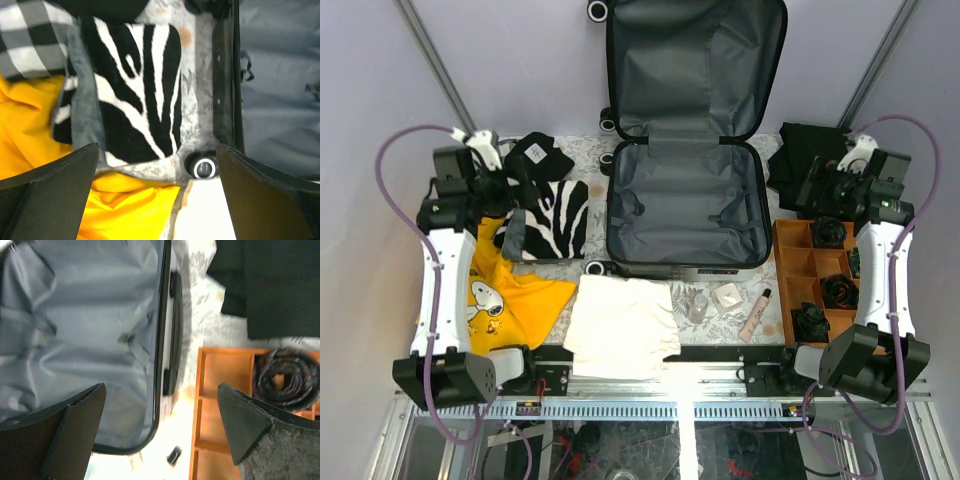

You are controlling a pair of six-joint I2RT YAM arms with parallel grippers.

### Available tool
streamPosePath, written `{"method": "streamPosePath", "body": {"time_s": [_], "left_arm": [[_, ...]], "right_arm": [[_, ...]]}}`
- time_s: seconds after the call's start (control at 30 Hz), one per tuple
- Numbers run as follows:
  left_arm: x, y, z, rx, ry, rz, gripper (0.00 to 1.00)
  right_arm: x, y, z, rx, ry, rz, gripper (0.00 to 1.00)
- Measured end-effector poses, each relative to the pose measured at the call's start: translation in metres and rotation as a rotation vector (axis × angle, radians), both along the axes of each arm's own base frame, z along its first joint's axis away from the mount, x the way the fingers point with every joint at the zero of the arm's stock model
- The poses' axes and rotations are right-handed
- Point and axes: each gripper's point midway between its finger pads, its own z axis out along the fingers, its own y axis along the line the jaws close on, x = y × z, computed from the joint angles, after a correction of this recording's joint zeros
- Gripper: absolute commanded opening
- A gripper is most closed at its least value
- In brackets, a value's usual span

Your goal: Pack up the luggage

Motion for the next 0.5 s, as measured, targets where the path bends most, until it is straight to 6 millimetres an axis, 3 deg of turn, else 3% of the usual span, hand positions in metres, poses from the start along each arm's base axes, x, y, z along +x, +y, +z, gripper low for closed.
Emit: {"method": "streamPosePath", "body": {"time_s": [0.1,0.23,0.5], "left_arm": [[-0.019,-0.016,-0.028,-0.004,0.060,-0.023,1.00],[-0.038,-0.028,-0.052,-0.001,0.104,-0.037,1.00],[-0.055,-0.032,-0.072,0.003,0.139,-0.018,1.00]], "right_arm": [[-0.013,0.012,-0.025,-0.038,0.087,0.037,0.99],[-0.019,0.017,-0.043,-0.105,0.152,0.068,0.99],[0.003,0.001,-0.092,-0.230,0.306,0.080,0.99]]}}
